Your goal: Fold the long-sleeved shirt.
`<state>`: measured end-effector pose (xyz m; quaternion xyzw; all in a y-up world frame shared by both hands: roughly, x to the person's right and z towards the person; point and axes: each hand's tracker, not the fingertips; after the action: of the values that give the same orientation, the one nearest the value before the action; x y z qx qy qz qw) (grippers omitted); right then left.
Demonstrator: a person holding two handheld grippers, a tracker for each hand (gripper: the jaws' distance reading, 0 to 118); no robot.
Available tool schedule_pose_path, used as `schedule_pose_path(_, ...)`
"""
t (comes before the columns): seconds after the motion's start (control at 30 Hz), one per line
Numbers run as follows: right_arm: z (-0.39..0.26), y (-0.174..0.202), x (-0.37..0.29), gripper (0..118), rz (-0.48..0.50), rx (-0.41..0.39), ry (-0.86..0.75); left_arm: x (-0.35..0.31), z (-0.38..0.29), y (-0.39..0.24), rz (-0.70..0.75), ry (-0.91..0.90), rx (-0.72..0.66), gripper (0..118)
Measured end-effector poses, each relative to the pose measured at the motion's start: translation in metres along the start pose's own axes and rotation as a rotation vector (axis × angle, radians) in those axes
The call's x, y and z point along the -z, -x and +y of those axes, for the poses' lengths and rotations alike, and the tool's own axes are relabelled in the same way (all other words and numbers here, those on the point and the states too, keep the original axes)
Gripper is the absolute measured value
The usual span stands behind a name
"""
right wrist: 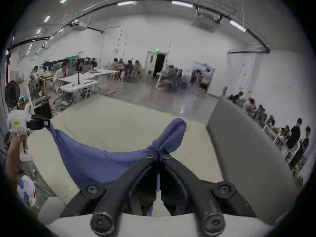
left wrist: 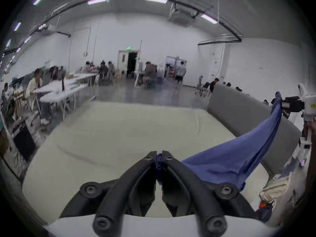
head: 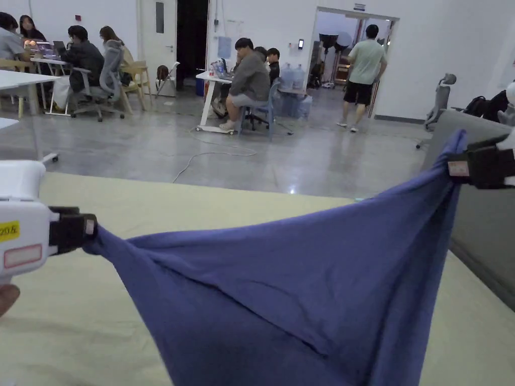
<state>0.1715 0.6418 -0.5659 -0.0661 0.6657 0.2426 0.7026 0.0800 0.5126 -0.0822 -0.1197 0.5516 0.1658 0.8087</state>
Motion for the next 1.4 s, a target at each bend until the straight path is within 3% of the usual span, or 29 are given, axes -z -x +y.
schedule_pose_path(0.07,0.028,-0.009,0.008,0,-0.019,0.015,-0.012,0.013,0.033,-0.003,0.005,-0.034,0.012,0)
schedule_pose_path(0.13,0.059,-0.016,0.022,0,-0.075,-0.022,-0.029,0.029,0.067,-0.006,0.014,-0.044,0.055,0)
schedule_pose_path(0.27,0.117,-0.033,0.067,0,-0.136,-0.032,-0.021,0.067,0.136,0.0,0.12,-0.033,0.106,0)
schedule_pose_path(0.37,0.156,-0.044,0.095,0,-0.124,0.037,-0.031,0.091,0.183,0.004,0.195,-0.046,0.147,0)
schedule_pose_path(0.5,0.208,-0.038,0.115,0,-0.222,0.002,-0.1,0.118,0.248,-0.002,0.313,-0.081,0.269,0)
schedule_pose_path(0.6,0.24,-0.034,0.129,0,-0.239,0.003,-0.112,0.133,0.29,-0.005,0.387,-0.106,0.354,0)
schedule_pose_path(0.73,0.272,-0.035,0.141,0,-0.325,0.017,-0.133,0.134,0.332,0.0,0.36,-0.157,0.203,0)
schedule_pose_path(0.9,0.301,-0.051,0.16,0,-0.327,0.048,-0.177,0.149,0.362,0.005,0.362,-0.227,0.219,0)
schedule_pose_path(1.0,0.281,-0.049,0.182,0,-0.337,0.029,-0.15,0.168,0.355,0.012,0.352,-0.212,0.22,0)
schedule_pose_path(1.13,0.214,-0.046,0.248,0,-0.255,0.051,-0.009,0.221,0.3,0.025,0.317,-0.101,0.258,0)
schedule_pose_path(1.4,-0.049,0.022,0.409,0,-0.057,-0.006,0.431,0.334,0.063,0.062,0.201,0.304,0.179,0)
